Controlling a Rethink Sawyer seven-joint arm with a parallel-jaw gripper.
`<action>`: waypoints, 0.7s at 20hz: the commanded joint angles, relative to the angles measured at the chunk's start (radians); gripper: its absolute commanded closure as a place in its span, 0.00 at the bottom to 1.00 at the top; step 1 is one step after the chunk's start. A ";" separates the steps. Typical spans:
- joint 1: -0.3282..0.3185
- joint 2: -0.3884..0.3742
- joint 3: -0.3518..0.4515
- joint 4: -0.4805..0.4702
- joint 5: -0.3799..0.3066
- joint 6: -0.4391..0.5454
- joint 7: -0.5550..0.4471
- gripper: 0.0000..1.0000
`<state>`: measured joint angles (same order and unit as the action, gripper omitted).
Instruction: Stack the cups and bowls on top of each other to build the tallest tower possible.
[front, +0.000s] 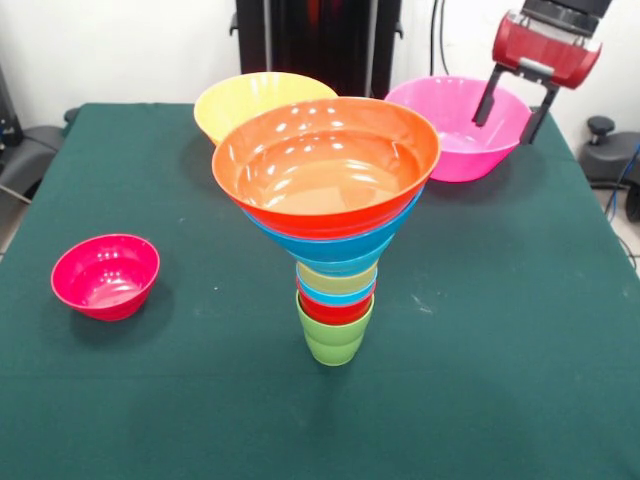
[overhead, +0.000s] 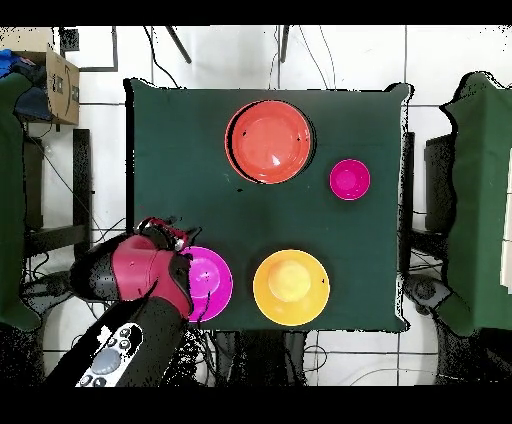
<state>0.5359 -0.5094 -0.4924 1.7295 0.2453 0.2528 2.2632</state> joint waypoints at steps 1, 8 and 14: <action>0.005 0.069 0.064 0.068 0.027 -0.077 0.210 0.00; 0.004 0.092 0.079 0.071 0.039 -0.107 0.216 0.00; 0.012 0.113 0.086 0.059 0.064 -0.117 0.222 0.00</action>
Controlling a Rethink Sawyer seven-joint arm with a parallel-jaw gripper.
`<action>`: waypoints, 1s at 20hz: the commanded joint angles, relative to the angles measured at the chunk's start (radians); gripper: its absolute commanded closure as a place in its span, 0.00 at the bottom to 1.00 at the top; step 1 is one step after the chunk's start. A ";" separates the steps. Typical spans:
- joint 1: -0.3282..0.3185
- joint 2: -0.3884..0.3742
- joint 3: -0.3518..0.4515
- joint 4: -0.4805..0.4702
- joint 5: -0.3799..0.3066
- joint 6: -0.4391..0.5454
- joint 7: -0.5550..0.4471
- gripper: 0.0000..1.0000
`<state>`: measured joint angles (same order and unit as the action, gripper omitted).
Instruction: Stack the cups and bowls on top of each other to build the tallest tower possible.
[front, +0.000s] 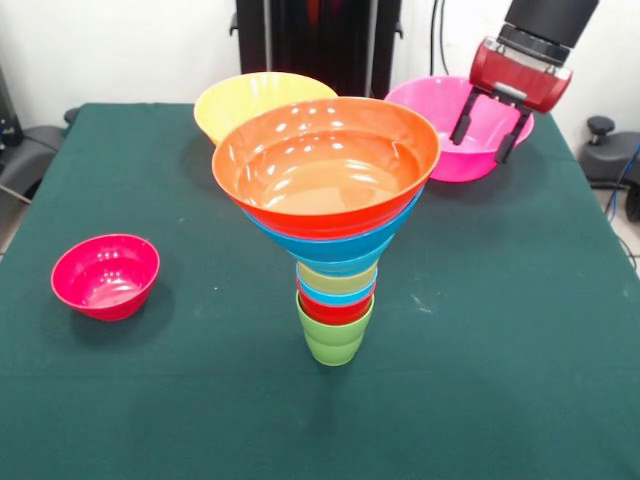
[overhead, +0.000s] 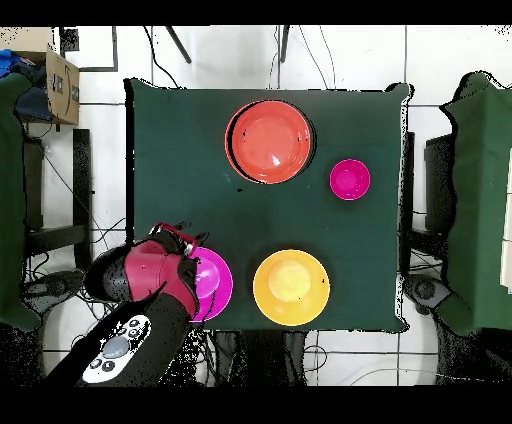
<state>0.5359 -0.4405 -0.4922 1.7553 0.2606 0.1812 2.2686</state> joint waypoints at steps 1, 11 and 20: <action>0.020 0.049 0.085 0.034 0.057 -0.045 0.222 0.00; 0.030 0.066 0.092 0.035 0.101 -0.036 0.226 0.00; 0.033 0.071 0.107 0.037 0.134 -0.028 0.223 0.00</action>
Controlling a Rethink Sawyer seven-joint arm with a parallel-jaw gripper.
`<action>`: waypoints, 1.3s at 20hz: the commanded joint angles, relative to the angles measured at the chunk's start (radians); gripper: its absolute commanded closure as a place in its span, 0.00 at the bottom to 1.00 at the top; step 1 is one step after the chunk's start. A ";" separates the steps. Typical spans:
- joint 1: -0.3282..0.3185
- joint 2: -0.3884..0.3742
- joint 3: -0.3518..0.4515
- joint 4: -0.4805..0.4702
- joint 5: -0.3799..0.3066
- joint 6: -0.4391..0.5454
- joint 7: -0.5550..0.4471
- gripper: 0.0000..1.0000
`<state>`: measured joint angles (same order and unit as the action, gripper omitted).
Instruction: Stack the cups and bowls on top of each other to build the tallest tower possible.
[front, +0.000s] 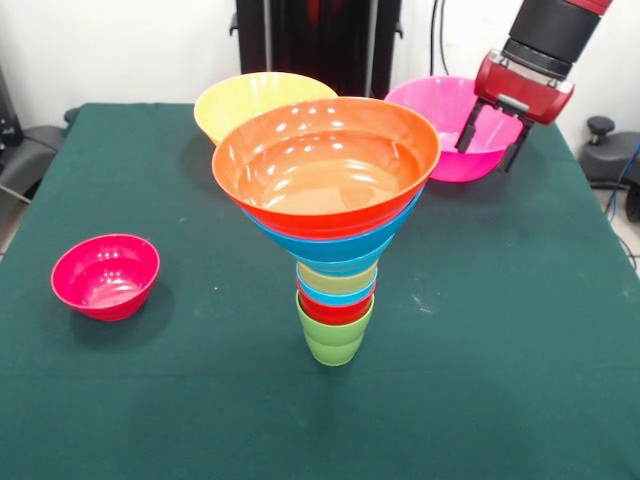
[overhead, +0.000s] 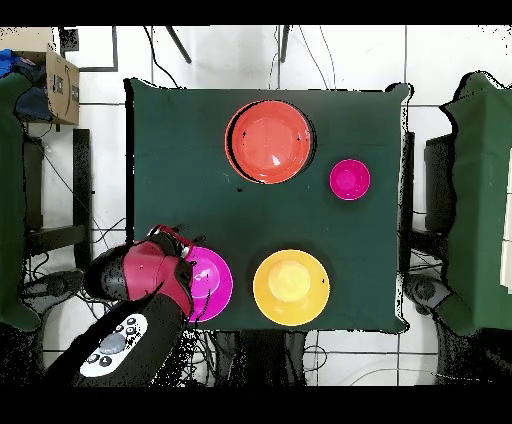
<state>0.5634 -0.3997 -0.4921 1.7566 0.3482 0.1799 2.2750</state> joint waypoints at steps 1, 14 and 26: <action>0.002 0.024 0.109 0.040 0.047 -0.021 0.212 0.00; -0.013 -0.006 0.139 0.077 0.079 0.047 0.201 0.00; 0.031 0.005 0.137 0.107 0.124 0.045 0.229 0.00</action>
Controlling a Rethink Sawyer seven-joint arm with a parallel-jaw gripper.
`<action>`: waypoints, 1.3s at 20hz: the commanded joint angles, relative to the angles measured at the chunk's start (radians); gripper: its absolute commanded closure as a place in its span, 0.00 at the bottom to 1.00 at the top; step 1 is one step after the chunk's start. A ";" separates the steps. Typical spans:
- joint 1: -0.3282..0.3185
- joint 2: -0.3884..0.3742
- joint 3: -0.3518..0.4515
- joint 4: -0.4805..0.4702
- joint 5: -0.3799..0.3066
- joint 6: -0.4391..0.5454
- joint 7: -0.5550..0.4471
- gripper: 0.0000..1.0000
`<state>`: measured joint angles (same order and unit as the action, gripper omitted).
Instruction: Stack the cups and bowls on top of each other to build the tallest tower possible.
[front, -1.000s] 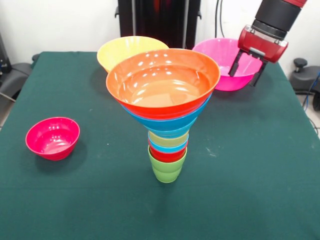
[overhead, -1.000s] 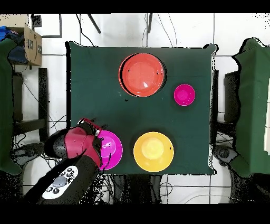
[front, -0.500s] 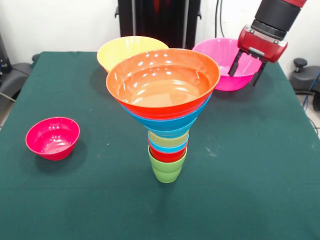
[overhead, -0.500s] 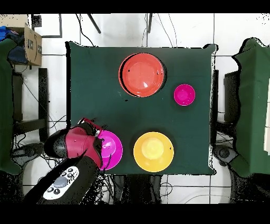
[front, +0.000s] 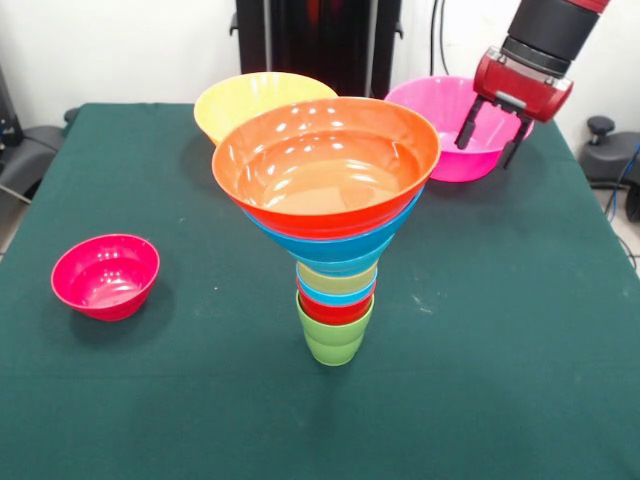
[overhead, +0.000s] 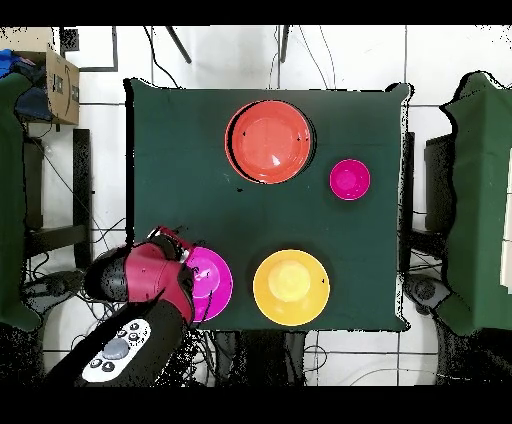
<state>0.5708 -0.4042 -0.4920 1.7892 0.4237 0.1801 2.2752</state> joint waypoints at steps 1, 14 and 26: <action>0.028 0.013 0.139 0.078 0.054 0.038 0.234 0.00; 0.042 0.075 0.186 0.101 0.104 -0.083 0.252 0.00; 0.035 0.131 0.219 0.089 0.134 -0.158 0.255 0.00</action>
<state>0.6083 -0.3284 -0.4335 1.8339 0.5054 0.0681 2.2807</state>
